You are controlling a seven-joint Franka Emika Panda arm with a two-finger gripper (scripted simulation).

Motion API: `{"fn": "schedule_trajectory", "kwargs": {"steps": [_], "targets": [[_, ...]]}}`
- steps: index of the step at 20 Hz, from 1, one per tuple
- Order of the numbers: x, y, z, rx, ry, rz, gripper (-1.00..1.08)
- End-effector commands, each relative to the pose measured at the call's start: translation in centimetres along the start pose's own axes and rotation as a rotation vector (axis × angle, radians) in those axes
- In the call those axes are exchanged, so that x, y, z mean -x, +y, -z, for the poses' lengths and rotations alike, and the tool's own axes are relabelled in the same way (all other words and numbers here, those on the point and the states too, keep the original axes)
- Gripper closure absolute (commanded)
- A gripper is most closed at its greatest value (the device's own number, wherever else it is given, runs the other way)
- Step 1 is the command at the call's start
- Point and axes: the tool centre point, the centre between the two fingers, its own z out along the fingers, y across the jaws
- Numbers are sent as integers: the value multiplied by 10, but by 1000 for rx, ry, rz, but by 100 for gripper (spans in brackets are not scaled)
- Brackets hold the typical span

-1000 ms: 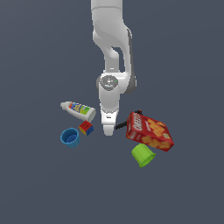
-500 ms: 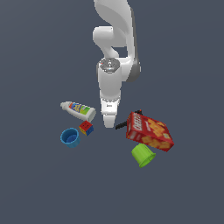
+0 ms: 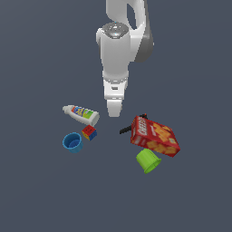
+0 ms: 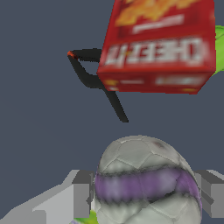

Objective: Pick up a designated object from a clutter of objects.

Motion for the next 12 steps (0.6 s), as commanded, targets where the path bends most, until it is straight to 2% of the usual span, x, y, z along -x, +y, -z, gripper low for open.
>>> {"fn": "schedule_trajectory", "kwargs": {"steps": [1,12], "targets": [[-1,-2,25,0,0,0,108],[-6,-4,125,0,0,0,108]]}}
